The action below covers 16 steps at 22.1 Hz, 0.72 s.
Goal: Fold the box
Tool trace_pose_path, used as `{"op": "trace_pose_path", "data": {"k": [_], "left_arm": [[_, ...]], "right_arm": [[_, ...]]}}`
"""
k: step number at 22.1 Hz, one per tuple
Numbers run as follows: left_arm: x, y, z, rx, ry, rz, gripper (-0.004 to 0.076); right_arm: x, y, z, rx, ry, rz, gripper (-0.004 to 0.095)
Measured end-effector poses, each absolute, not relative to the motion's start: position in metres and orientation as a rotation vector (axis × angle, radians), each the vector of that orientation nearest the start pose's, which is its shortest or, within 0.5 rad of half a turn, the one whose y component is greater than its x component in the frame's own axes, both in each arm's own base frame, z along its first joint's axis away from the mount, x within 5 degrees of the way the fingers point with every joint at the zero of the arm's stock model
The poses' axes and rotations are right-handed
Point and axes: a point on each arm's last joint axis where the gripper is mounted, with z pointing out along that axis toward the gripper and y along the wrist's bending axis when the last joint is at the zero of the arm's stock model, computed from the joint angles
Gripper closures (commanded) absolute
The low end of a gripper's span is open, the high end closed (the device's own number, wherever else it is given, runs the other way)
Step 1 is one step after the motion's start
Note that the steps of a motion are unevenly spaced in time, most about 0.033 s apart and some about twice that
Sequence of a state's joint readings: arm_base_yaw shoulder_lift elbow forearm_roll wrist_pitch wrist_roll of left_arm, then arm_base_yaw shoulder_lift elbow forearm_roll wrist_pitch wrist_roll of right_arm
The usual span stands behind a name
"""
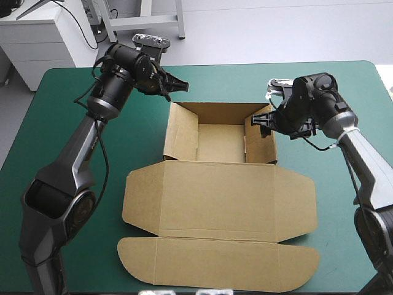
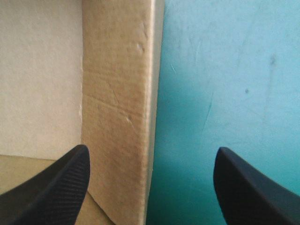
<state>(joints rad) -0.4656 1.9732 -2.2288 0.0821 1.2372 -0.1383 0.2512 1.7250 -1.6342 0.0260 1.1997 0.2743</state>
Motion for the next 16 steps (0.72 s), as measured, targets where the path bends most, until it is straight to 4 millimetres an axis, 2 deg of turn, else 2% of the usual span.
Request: {"op": "trace_pose_path", "data": {"k": [6,9,13,15,16], "left_arm": [[0.356,-0.184,0.421,0.448,2.436,-0.302,0.0732],[0.330,-0.171,0.409,0.466,2.515,-0.275,0.0732],[0.279,-0.137,0.389,0.470,2.603,-0.143,0.0732],[0.239,-0.116,0.382,0.465,2.592,-0.129,0.0732],[0.230,-0.111,0.380,0.461,2.583,-0.132,0.0732]], "right_arm": [[0.347,0.094,0.323,0.007,2.856,0.189,0.0238],[0.346,0.096,0.321,-0.009,2.866,0.219,0.0238],[0.348,0.097,0.321,-0.013,2.851,0.223,0.0238],[0.349,0.097,0.321,-0.022,2.843,0.223,0.0238],[0.349,0.097,0.320,-0.025,2.845,0.224,0.0238]]}}
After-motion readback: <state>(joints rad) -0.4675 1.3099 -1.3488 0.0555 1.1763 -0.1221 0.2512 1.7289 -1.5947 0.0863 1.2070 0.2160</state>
